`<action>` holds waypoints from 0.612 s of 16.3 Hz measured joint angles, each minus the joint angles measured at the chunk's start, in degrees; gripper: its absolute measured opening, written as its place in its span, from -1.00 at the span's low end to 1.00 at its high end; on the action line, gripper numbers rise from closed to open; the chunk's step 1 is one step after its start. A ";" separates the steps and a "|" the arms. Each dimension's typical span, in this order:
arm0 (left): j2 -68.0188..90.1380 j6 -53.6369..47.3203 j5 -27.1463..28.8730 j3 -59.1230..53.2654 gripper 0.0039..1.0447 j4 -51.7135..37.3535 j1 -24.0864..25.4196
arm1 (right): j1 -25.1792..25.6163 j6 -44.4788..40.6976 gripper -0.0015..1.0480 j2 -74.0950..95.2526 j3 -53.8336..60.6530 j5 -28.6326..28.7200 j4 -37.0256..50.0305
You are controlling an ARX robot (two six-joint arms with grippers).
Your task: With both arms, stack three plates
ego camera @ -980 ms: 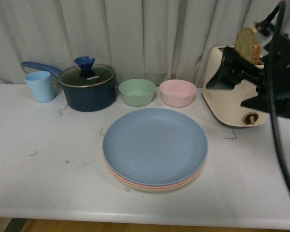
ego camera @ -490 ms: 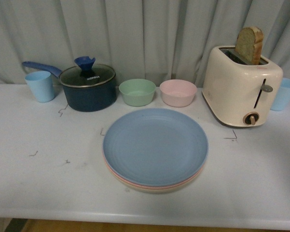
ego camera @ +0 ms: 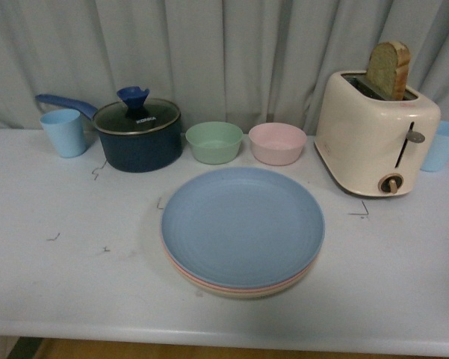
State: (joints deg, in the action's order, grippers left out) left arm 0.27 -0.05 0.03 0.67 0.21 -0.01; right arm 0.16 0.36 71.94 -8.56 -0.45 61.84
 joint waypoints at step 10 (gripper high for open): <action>0.00 0.00 -0.02 0.00 0.88 -0.02 0.00 | -0.15 0.00 -0.96 -30.86 7.65 0.26 -22.27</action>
State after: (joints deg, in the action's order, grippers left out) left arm 0.27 -0.05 0.01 0.67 0.19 -0.01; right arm 0.01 0.36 41.08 -0.91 -0.19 39.57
